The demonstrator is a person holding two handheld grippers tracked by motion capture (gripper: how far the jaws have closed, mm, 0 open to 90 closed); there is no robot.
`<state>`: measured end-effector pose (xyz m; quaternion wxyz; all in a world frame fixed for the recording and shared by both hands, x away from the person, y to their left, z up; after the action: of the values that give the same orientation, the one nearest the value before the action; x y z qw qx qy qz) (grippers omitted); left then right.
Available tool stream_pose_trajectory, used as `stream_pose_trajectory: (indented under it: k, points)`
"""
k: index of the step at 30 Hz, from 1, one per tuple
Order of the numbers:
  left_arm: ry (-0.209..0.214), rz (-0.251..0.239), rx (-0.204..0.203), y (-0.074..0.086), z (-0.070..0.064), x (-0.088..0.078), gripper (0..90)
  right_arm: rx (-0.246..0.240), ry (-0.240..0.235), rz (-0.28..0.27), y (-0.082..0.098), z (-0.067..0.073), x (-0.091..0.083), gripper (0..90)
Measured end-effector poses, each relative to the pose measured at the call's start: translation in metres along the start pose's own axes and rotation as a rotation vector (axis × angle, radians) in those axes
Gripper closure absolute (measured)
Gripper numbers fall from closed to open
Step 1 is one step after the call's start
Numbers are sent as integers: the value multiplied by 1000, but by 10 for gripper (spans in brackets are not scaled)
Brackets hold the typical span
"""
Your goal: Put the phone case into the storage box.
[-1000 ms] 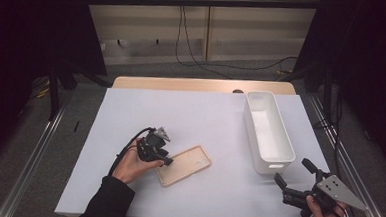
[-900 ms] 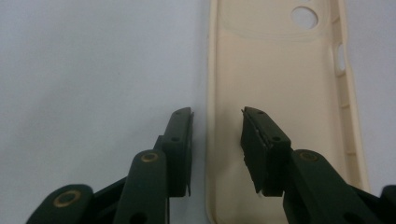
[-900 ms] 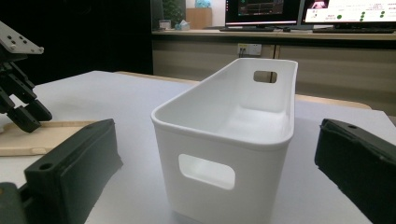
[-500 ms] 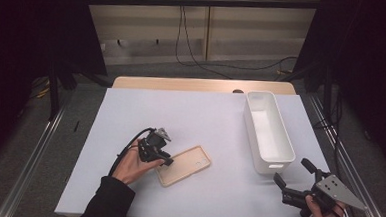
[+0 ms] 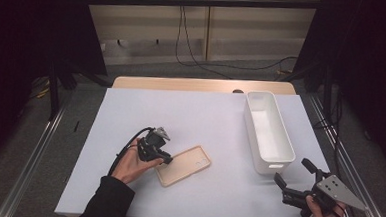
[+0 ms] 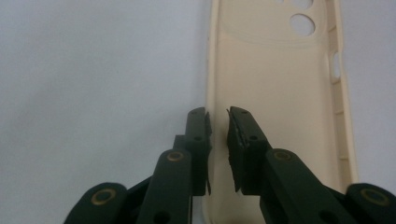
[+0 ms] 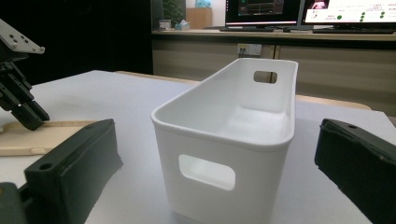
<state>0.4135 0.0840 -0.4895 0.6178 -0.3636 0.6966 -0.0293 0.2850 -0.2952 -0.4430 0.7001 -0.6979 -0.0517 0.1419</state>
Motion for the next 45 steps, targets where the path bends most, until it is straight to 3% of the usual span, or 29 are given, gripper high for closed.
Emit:
stream_pose_trajectory:
  k: [12, 14, 19, 23, 25, 29, 37, 45]
  points:
    - [-19, 24, 9, -1, 0, -1, 817, -1, -3, 0, 0, 1, 0, 0]
    - [-34, 21, 18, -1, 2, -1, 869, 0, -1, 1, 0, 0, 0, 0]
    - [-81, 34, 31, -2, -2, 0, 872, -2, -2, 1, 0, 0, 0, 0]
    - [-48, -2, 17, 0, 0, -1, 875, -1, -2, 1, 0, 1, 0, 0]
    - [-45, -8, 29, 1, 1, -2, 875, 0, -2, 1, 0, 0, 0, 0]
    - [-59, -23, 26, 1, 0, -2, 877, 0, -2, 1, 0, 0, 0, 0]
    - [-48, -56, 13, 0, 0, -3, 878, 0, -1, 1, 0, 0, 0, 0]
    - [-52, -133, -15, -6, -2, -11, 878, -1, -2, 1, 0, 0, 0, 0]
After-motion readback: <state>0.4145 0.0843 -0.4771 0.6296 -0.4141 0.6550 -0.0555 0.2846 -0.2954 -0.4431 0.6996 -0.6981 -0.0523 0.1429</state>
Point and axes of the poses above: each handheld gripper's, and its own axes: x roughly forward along the jaws, y roughly out of its underside, z roughly to its left, the point moved 7 cm from there along x, roughly forward along the jaws, and after that the axes turned 6 degrees about y, right-handed, at the moved point
